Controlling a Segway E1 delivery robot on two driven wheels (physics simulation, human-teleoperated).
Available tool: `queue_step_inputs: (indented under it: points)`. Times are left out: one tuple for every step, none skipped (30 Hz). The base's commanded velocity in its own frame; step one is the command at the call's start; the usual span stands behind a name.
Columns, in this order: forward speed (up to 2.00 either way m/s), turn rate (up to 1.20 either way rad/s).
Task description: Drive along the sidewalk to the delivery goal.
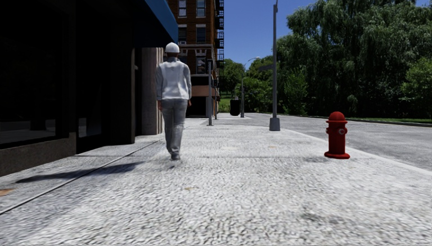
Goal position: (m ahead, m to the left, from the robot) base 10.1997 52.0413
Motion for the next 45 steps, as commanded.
queue_step_inputs:
  points:
    - [0.84,0.0]
    - [0.84,0.0]
    - [0.84,0.0]
    - [0.84,0.0]
    - [0.88,0.06]
    - [0.95,0.11]
    - [0.95,0.11]
    - [1.03,0.13]
    - [1.07,0.15]
    - [1.09,0.19]
    - [1.09,0.19]
    - [1.11,0.23]
    - [1.13,0.24]
    - [1.14,0.25]
    - [1.14,0.25]
    - [1.14,0.25]
    - [1.15,0.25]
    - [1.15,0.25]
    - [1.15,0.25]
    - [1.15,0.25]
    - [1.15,0.25]
    - [1.15,0.25]
    - [1.15,0.25]
    - [1.15,0.25]
    - [1.15,0.25]
    - [1.15,0.25]
    - [1.16,0.25]
    - [1.16,0.25]
    - [1.16,0.25]
    - [1.16,0.25]
    - [1.16,0.24]
    - [1.16,0.21]
    - [1.16,0.21]
    - [1.16,0.13]
    - [1.16,0.13]
    - [1.17,0.0]
    - [1.17,0.0]
    - [1.17,0.0]
    - [1.17,0.0]
    - [1.17,0.0]
    - [1.17,0.0]
    - [1.17,0.0]
    - [1.17,0.0]
    - [1.17,0.0]
    - [1.18,0.0]
